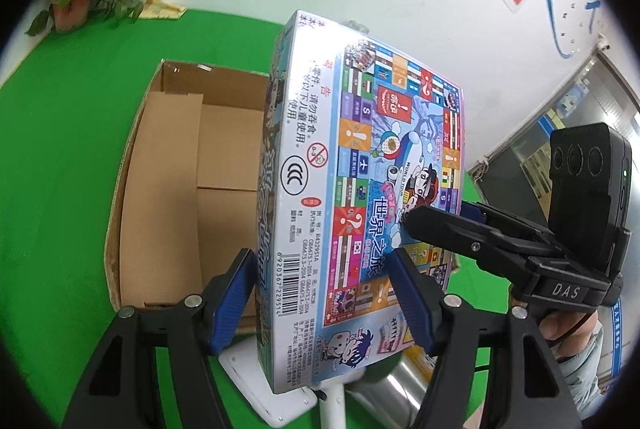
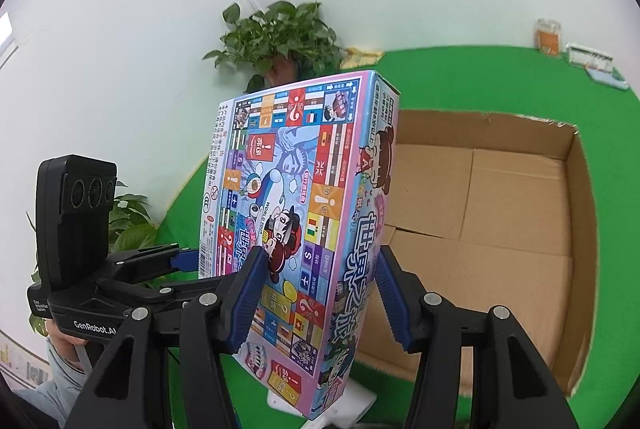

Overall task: Organize rigid objects
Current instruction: 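Carry the game box over the cardboard box and lower it inside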

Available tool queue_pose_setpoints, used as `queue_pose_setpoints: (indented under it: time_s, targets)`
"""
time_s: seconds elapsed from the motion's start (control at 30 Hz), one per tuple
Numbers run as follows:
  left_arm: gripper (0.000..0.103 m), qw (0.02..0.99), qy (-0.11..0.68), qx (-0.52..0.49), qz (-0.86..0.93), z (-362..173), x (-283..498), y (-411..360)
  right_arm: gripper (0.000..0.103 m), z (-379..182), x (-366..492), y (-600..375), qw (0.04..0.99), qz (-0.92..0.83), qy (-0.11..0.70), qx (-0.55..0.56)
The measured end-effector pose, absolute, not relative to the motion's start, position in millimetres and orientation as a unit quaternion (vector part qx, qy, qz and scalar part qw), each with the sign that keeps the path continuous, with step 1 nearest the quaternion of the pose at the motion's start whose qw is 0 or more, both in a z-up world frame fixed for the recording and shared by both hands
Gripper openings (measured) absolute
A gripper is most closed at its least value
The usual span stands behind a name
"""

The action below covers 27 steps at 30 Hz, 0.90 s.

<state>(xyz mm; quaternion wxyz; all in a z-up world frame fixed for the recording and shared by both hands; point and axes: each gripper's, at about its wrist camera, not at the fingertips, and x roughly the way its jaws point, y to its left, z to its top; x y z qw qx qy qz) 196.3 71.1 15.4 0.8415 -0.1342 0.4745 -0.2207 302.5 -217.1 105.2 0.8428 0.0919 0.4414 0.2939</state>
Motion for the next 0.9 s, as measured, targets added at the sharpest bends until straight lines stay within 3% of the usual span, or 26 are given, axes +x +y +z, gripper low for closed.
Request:
queue_pose_setpoints:
  time_s: [0.4, 0.5, 0.63, 0.9]
  targets:
    - [0.068, 0.814, 0.542, -0.124, -0.169, -48.9, 239.3, 59.9, 0.053, 3.3, 372.5, -211.2, 0.785, 0.315, 0.520, 0.124]
    - [0.066, 0.814, 0.551, -0.097, -0.155, -54.0, 243.0, 49.1, 0.053, -14.7, 380.8, -213.0, 0.777, 0.312, 0.531, 0.129]
    - [0.056, 0.815, 0.561, -0.046, -0.137, -59.9, 246.4, 32.3, 0.051, -41.5, 383.5, -211.8, 0.775, 0.282, 0.556, 0.104]
    - [0.056, 0.821, 0.558, -0.022, -0.120, -52.9, 243.2, 21.6, 0.046, -66.7, 378.3, -205.0, 0.762, 0.264, 0.585, 0.089]
